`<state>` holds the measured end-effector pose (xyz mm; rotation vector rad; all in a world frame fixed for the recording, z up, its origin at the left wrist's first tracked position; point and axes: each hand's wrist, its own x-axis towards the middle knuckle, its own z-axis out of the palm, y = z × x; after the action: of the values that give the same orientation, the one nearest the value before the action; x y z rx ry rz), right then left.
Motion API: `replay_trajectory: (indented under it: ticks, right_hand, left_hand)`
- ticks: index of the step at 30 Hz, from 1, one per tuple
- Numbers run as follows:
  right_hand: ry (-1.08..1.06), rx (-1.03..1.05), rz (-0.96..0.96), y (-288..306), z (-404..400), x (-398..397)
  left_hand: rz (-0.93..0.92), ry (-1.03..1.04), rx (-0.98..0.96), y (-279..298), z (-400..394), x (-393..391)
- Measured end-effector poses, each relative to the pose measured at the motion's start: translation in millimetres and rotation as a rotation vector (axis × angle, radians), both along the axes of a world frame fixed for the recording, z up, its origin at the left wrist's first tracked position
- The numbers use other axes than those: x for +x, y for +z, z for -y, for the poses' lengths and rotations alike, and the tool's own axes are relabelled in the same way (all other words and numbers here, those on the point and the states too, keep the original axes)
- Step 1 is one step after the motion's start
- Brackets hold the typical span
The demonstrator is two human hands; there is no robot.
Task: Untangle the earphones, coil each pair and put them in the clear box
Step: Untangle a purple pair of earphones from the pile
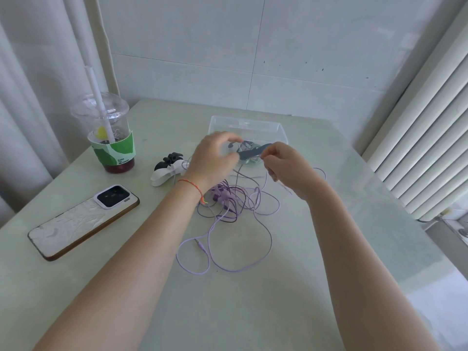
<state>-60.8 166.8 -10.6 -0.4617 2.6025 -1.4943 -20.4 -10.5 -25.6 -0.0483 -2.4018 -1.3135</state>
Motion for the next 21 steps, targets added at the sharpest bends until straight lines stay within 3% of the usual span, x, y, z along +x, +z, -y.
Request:
replay_trajectory:
  ticks: [2, 4, 7, 11, 15, 19, 21]
  right_hand:
    - [0.036, -0.132, 0.032, 4, 5, 5]
    - [0.01, -0.236, 0.026, 10, 8, 7]
    - [-0.193, -0.388, -0.026, 11, 5, 0]
    - [-0.502, -0.387, -0.105, 5, -8, -12]
    - [-0.577, -0.23, -0.067, -4, -14, -20]
    - [-0.451, 0.212, -0.051, -7, -14, -17]
    - [-0.393, 0.276, -0.156, -5, -8, -11]
  left_hand:
    - [0.13, -0.267, 0.264, 4, -11, 4]
    - [0.194, -0.309, 0.281, 3, -15, 6]
    - [0.197, -0.065, 0.132, -2, -7, 3]
    - [0.112, 0.228, -0.084, -7, 10, -3]
    - [0.117, 0.304, -0.129, -8, 16, -3]
    - [0.119, 0.179, -0.068, -4, 10, -1]
    - [0.098, 0.097, -0.033, -2, 7, 0]
